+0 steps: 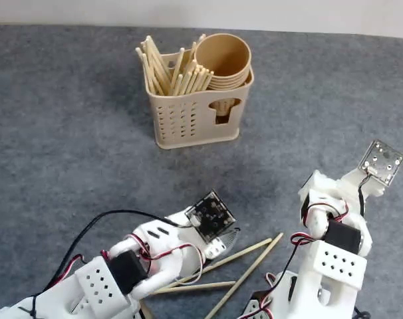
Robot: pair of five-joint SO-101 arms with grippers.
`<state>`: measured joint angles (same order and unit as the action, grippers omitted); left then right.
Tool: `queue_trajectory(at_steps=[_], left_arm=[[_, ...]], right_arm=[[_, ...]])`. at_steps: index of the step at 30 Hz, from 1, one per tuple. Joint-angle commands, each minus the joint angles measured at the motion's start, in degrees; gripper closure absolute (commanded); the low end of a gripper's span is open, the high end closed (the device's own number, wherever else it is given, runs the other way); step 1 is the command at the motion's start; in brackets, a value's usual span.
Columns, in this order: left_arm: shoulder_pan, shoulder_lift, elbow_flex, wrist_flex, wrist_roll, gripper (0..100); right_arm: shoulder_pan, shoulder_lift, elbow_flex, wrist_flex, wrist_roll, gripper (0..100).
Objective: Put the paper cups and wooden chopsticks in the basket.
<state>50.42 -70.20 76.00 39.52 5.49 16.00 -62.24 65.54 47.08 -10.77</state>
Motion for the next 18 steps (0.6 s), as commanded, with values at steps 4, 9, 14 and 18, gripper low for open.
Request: queue_trajectory(at_steps=[4, 9, 14, 18], left_arm=[[2.07, -0.22, -0.40, 0.44, 0.44, 88], [6.37, -0.22, 0.75, 0.35, 0.44, 88], [6.99, -0.22, 1.10, 0.35, 0.44, 88], [7.25, -0.13, 1.10, 0.35, 0.44, 88]], right_arm=[[-0.31, -1.19, -0.48, -1.10, 0.88, 98.8], [-0.31, -1.19, -0.48, -1.10, 0.88, 98.8], [-0.31, -1.19, -0.48, -1.10, 0.88, 98.8], [-0.31, -1.19, -0.48, -1.10, 0.88, 98.8]])
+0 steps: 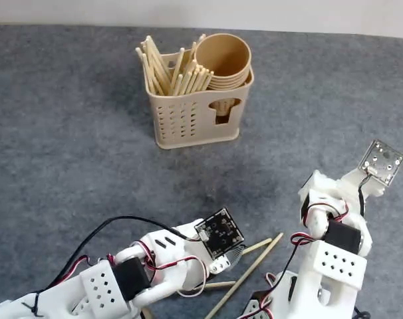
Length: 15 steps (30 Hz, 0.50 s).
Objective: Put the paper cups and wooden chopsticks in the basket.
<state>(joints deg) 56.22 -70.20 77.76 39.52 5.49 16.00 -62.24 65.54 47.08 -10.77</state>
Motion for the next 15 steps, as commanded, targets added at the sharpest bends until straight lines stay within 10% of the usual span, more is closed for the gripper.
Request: queue_trajectory(at_steps=[1, 15], left_arm=[[1.45, 0.22, -0.66, 0.35, 0.44, 88], [1.54, 31.69, -12.35, -2.55, 0.62, 88]], right_arm=[[-0.31, -1.19, -0.48, -1.10, 0.88, 98.8], [8.40, -0.92, 0.31, -6.81, 0.70, 98.8]])
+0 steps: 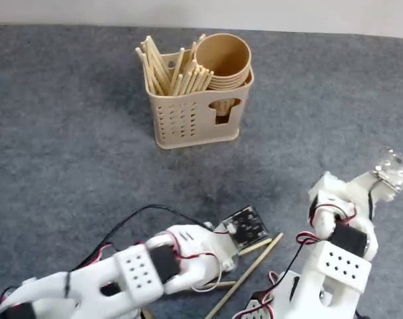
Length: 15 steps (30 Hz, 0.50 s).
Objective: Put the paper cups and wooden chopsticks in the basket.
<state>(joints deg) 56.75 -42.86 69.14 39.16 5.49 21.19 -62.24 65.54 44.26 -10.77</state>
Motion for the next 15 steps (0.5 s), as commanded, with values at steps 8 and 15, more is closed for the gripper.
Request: queue_trajectory(at_steps=[8, 15], left_arm=[[4.09, 12.70, -4.18, -9.49, 0.62, 88], [2.33, 20.09, -9.80, -9.67, 0.79, 88]], right_arm=[[10.24, -1.19, 2.95, -10.86, 0.35, 98.8], [13.23, -1.19, 2.51, -10.86, 0.35, 98.8]])
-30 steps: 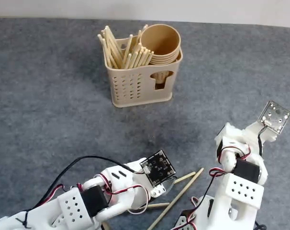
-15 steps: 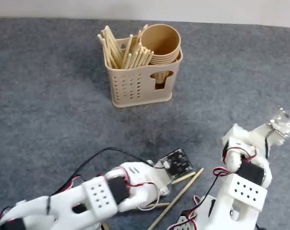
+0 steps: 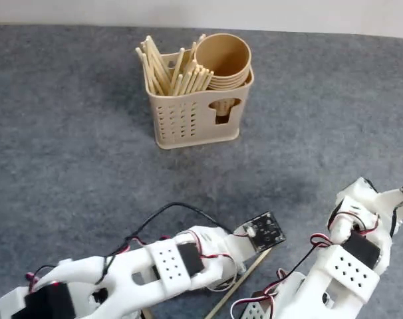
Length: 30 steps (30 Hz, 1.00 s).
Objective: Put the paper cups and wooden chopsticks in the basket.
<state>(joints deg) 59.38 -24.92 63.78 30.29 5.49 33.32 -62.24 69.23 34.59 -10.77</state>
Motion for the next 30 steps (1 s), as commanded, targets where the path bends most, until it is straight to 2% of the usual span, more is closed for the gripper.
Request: queue_trajectory(at_steps=[1, 16, 23, 30], left_arm=[[-0.31, 3.21, -5.41, 0.00, 0.79, 88], [-0.57, 16.04, -19.47, 14.42, 0.70, 88], [-0.48, 22.37, -26.07, 19.69, 0.35, 99], [-0.75, 23.43, -26.95, 20.75, 0.18, 99]], right_arm=[[1.10, -1.19, -1.19, -1.19, 0.35, 98.8], [0.92, -1.19, -1.10, -1.19, 0.26, 98.8], [0.66, -1.19, -1.01, -1.19, 0.26, 98.8], [0.66, -1.19, -1.01, -1.19, 0.26, 98.8]])
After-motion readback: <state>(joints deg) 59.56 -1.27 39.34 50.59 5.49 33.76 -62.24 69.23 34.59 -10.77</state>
